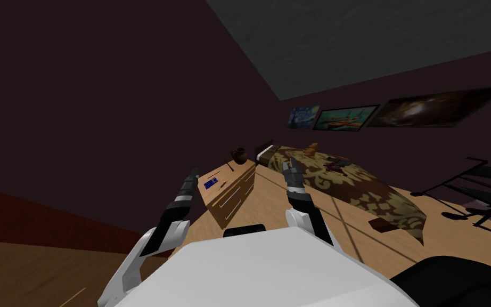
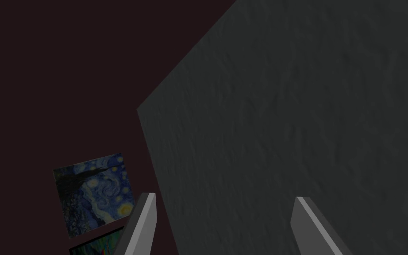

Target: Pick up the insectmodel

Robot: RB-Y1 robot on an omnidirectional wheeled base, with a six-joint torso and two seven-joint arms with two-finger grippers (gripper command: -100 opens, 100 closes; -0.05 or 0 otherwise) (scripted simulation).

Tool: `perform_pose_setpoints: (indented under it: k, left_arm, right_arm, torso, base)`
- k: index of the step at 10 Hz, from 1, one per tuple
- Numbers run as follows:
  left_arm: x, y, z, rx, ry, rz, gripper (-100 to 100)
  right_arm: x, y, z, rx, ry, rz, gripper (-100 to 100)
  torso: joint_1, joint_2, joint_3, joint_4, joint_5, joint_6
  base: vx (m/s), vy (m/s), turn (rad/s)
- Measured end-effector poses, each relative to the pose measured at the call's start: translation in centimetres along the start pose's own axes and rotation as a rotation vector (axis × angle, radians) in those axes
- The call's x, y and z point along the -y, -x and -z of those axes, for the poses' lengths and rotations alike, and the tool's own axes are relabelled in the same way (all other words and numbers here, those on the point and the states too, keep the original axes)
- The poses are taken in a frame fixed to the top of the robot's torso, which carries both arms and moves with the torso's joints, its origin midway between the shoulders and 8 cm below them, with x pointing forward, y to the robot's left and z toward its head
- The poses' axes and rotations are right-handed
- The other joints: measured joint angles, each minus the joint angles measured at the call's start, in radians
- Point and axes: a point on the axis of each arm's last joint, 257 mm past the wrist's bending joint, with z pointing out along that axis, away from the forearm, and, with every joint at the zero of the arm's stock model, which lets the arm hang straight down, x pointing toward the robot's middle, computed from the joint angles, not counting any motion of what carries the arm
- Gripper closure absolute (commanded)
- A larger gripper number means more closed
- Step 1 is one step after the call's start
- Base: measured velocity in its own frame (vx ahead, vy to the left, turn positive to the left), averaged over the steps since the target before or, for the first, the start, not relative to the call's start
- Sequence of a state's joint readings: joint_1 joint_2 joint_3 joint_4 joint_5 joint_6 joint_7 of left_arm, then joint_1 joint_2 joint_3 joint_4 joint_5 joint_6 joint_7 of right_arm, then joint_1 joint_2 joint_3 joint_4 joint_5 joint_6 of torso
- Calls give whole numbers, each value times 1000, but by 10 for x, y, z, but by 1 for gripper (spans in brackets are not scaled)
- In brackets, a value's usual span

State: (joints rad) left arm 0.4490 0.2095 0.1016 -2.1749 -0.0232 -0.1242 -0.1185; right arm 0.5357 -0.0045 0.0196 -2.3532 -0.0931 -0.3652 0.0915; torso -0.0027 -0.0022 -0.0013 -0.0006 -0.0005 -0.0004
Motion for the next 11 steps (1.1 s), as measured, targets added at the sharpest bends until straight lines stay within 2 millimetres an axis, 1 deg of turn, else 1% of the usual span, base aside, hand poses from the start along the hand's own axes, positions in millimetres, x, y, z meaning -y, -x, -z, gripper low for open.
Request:
perform_pose_setpoints:
  k: [2,3,4,5,7,8,11]
  left_arm:
    - [-23,8,-3,-3,64,-33,-100]
    - [-32,9,-2,-4,96,-42,-100]
    - [-50,14,1,-5,139,-61,-100]
    - [-58,17,1,-5,167,-70,-100]
    - [-82,27,5,-3,236,-98,-100]
    - [-86,28,5,-3,250,-99,-100]
    - [-119,47,10,7,347,-133,-100]
  right_arm:
    - [0,0,0,0,0,0,0]
    - [0,0,0,0,0,0,0]
    - [0,0,0,0,0,0,0]
    - [0,0,0,0,0,0,0]
    - [0,0,0,0,0,0,0]
    - [0,0,0,0,0,0,0]
    - [0,0,0,0,0,0,0]
  torso:
    - [0,1,0,0,0,0]
    - [0,1,1,0,0,0]
    - [1,1,0,0,0,0]
    - [1,1,0,0,0,1]
    - [0,0,0,0,0,0]
    - [1,1,1,0,0,1]
    - [0,0,0,0,0,0]
  base:
    - [16,-41,38]
    - [23,-34,84]
    - [19,-31,43]
    - [30,-44,63]
    - [16,-30,18]
    - [21,-36,63]
    - [28,-41,48]
